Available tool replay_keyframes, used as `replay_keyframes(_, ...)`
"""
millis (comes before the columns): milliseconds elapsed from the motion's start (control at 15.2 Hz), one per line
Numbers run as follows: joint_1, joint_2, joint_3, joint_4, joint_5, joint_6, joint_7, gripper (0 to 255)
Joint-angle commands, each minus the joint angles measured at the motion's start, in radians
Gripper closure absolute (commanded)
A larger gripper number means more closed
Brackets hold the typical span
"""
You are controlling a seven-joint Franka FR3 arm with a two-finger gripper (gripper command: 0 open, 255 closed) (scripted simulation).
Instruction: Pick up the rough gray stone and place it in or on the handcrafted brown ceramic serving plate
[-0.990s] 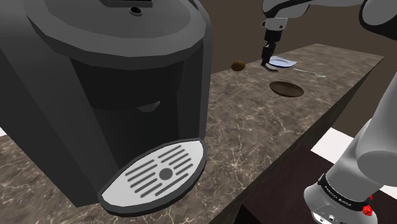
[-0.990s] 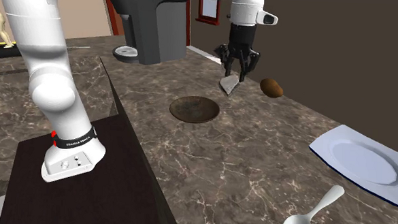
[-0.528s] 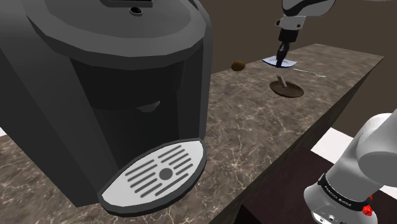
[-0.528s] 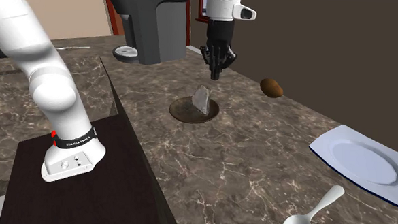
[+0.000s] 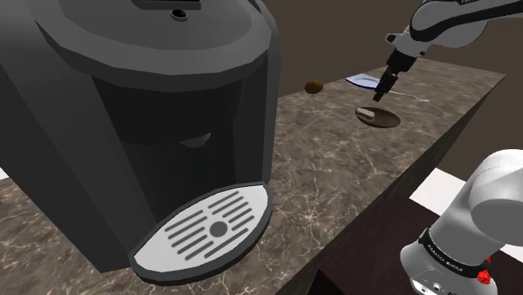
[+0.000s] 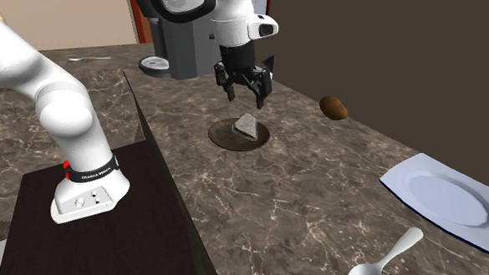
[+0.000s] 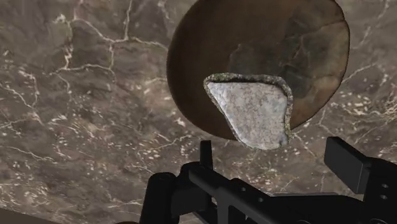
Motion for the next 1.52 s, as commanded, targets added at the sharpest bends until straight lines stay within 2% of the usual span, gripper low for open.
replay_keyframes(0,0.017,-0.151,-0.096,-0.195,0.014,0.218,-0.211,0)
replay_keyframes(528,0.083,-0.080,-0.161,-0.240,0.043,0.349,-0.247,0)
replay_keyframes(1056,0.083,-0.080,-0.161,-0.240,0.043,0.349,-0.246,0)
replay_keyframes(1122,0.083,-0.080,-0.161,-0.240,0.043,0.349,-0.246,255)
replay_keyframes(1452,0.083,-0.080,-0.160,-0.239,0.042,0.348,-0.246,255)
